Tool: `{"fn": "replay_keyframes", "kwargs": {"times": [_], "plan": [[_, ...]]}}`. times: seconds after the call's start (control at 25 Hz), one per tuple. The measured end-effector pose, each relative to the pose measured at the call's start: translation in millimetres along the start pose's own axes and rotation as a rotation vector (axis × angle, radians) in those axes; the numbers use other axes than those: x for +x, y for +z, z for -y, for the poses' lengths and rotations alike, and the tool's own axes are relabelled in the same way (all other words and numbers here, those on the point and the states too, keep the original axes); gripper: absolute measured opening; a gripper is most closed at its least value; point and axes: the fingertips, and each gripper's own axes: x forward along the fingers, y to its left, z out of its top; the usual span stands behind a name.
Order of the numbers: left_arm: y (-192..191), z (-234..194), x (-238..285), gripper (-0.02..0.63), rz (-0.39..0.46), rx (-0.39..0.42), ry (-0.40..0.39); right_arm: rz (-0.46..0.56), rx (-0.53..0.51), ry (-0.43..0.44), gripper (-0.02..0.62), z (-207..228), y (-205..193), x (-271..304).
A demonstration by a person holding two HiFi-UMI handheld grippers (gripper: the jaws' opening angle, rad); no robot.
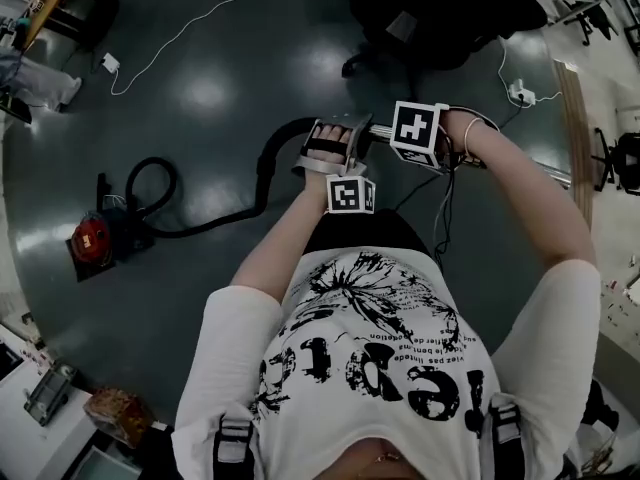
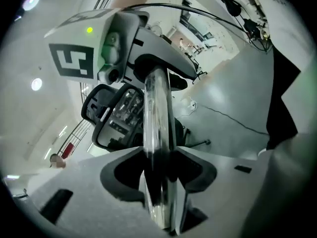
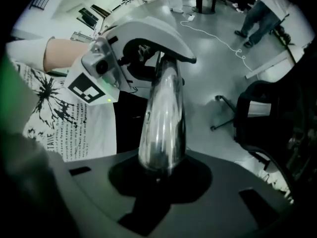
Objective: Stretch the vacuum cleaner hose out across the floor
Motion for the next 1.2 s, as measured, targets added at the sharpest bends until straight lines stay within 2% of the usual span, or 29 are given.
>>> {"fn": "replay_keyframes", "kwargs": {"times": [0.16,0.24,0.4,0.52,0.6,0.8,0.96,1.08,1.2], "plan": [[27,22,15,0.169,0.025,0.027,-0.023,0.023,0.086,0.231,0.083,-19,-27,10],[41,30,25,0.167,0.021,0.027,-0.032,0.045,0.114,0.306,0.086,-27,-43,13],[69,44,49,0.135,-0.018,-0.005,-0.033,0.058,0.13,0.33,0.086,-19,-78,27],[96,54,71,0.132,-0.09,-0.015,-0.028,0.065,0.122,0.332,0.086,-7,-114,37],[117,60,90,0.132,-0.142,-0.018,-0.034,0.068,0.1,0.304,0.087,6,-142,43],[173,72,129,0.132,-0.286,0.028,-0.068,0.086,0.013,0.17,0.091,36,-218,56],[228,85,147,0.132,-0.312,0.055,-0.129,0.087,-0.076,0.019,0.097,54,-279,68],[259,97,164,0.132,-0.336,0.068,-0.159,0.117,-0.211,-0.187,0.107,76,-307,70],[275,104,175,0.132,-0.368,0.045,-0.225,0.123,-0.413,-0.521,0.149,99,-321,62]]}}
